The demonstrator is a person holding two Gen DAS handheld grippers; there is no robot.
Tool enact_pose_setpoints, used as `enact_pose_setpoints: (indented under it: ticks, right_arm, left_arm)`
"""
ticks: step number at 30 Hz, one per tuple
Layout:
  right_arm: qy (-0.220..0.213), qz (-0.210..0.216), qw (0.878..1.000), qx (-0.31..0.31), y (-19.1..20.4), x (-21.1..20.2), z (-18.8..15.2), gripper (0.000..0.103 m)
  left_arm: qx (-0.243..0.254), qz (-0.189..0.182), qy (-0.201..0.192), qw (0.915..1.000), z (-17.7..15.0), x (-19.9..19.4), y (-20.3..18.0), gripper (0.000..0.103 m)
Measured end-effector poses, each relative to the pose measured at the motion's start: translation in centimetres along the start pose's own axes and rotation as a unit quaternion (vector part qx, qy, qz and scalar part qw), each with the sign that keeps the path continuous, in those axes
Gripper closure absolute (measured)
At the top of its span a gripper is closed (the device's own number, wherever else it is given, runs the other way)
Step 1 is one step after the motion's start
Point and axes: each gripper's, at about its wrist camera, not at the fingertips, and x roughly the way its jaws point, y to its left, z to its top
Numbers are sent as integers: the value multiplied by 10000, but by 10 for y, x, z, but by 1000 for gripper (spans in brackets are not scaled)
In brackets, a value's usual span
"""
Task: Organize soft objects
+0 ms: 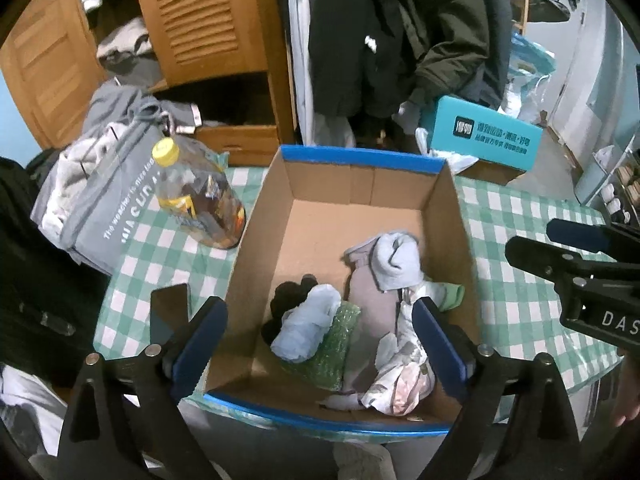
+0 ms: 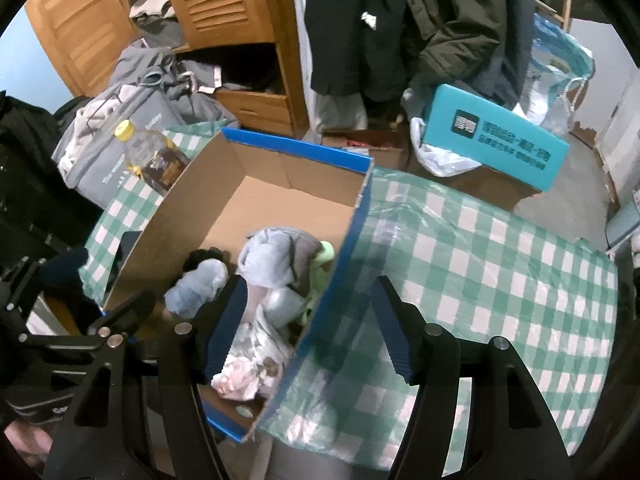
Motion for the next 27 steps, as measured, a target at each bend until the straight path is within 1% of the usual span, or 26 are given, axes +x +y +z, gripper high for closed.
enact_pose_setpoints:
  ticks: [3,9,15,19,27]
  right_arm:
    - [-71,-23,9999,78,-5,-11,-4,39]
    - [-201,-63,9997,159,-15,-30,-14,39]
    - [-220,-94,9995,223,-23,-39,-25,39]
    - [-230,-141,9993,240,-29,-44,-32,39]
    - [-416,-260,9984,283,-40,-62,-40,39]
  left_arm:
    - [28,-35,-162,9999,1,-11,-3,1]
    - [214,-140,-430,9987,1,-29,-15,1]
    - [413,-155,-546,9975,-1,-36,-28,1]
    - [478,-180,-548,9972,-4,-37,-33,1]
    - [556,-217,-580,9965,-5,-41,-39,1]
